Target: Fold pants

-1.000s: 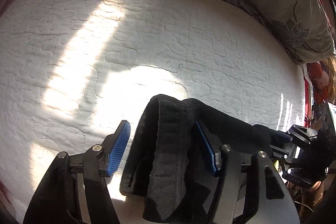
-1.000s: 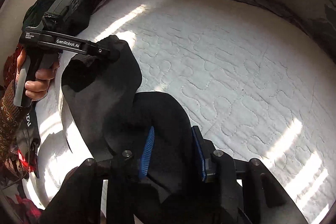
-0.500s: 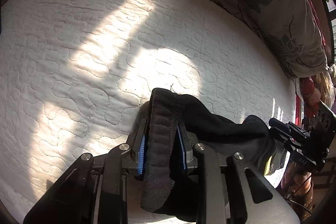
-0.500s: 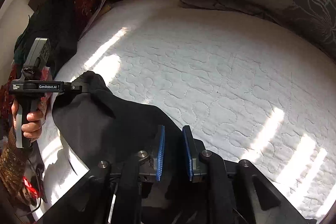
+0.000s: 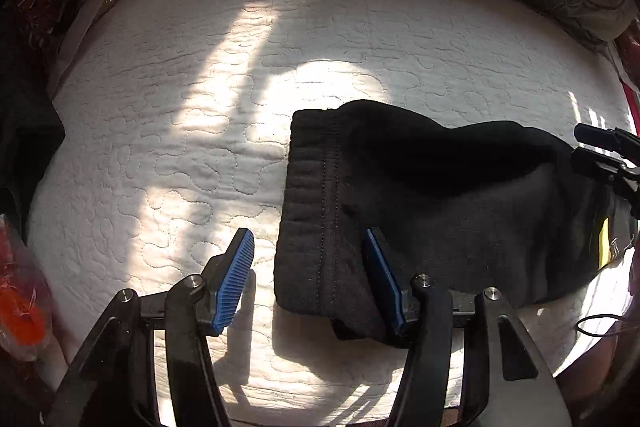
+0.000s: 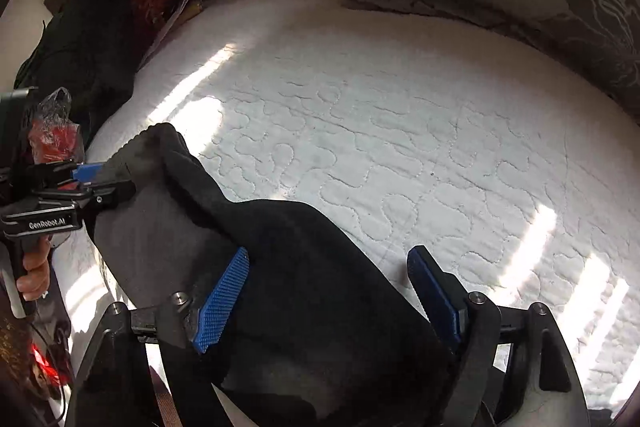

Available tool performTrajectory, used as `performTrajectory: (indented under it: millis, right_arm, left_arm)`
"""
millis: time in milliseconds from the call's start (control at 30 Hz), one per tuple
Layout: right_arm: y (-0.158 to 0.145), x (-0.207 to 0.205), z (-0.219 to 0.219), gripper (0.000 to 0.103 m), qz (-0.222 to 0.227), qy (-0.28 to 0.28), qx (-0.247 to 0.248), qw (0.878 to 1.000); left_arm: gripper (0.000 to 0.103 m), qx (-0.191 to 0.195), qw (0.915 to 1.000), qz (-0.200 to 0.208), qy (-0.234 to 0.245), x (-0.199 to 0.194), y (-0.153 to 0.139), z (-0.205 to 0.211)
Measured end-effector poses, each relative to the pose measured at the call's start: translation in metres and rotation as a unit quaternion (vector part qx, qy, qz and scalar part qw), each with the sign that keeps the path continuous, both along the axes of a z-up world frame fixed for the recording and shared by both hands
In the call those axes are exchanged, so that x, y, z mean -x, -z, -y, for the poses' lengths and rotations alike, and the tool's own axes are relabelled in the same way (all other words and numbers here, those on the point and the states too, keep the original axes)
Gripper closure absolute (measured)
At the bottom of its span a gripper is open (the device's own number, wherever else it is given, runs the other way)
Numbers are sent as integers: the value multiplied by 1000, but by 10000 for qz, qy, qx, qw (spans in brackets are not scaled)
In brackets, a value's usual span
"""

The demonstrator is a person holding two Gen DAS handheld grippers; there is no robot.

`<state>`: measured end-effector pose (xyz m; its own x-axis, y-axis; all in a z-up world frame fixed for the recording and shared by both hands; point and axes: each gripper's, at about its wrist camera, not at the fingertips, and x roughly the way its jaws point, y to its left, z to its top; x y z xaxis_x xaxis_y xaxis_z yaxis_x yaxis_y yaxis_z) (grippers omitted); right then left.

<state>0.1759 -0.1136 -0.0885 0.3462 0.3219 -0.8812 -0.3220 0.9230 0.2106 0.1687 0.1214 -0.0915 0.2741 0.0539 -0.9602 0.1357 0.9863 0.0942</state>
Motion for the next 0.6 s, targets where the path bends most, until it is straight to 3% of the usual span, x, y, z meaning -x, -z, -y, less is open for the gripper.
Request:
performTrajectory:
  millis: [67, 100, 200, 267, 333, 433, 600]
  right_arm:
    - [-18, 10, 33, 20, 9, 451, -500, 9977]
    - [-29, 18, 53, 20, 53, 673, -647, 9956]
    - [-55, 49, 112, 16, 172, 1173, -781, 9899]
    - [-68, 75, 155, 13, 310, 1521, -628, 9859]
    - [-72, 103, 197, 10, 364, 1908, -517, 9796]
    - [-62, 138, 256, 9, 167, 2417, -650, 9680]
    - [-30, 178, 305, 9, -90, 2656, -915, 9597]
  left_arm:
    - [47, -76, 9994, 270, -223, 6, -10, 0]
    - [47, 61, 9981, 451, -423, 11, -23, -3]
    - [49, 773, 9889, 1001, -784, 30, -65, 3]
    - [47, 1271, 9845, 1051, -601, 43, -82, 30]
    - [44, 1572, 9831, 879, -324, 47, -82, 80]
    - [43, 2054, 9784, 217, 85, 55, -65, 156]
    - [43, 2677, 9573, -1079, 166, 85, -17, 270]
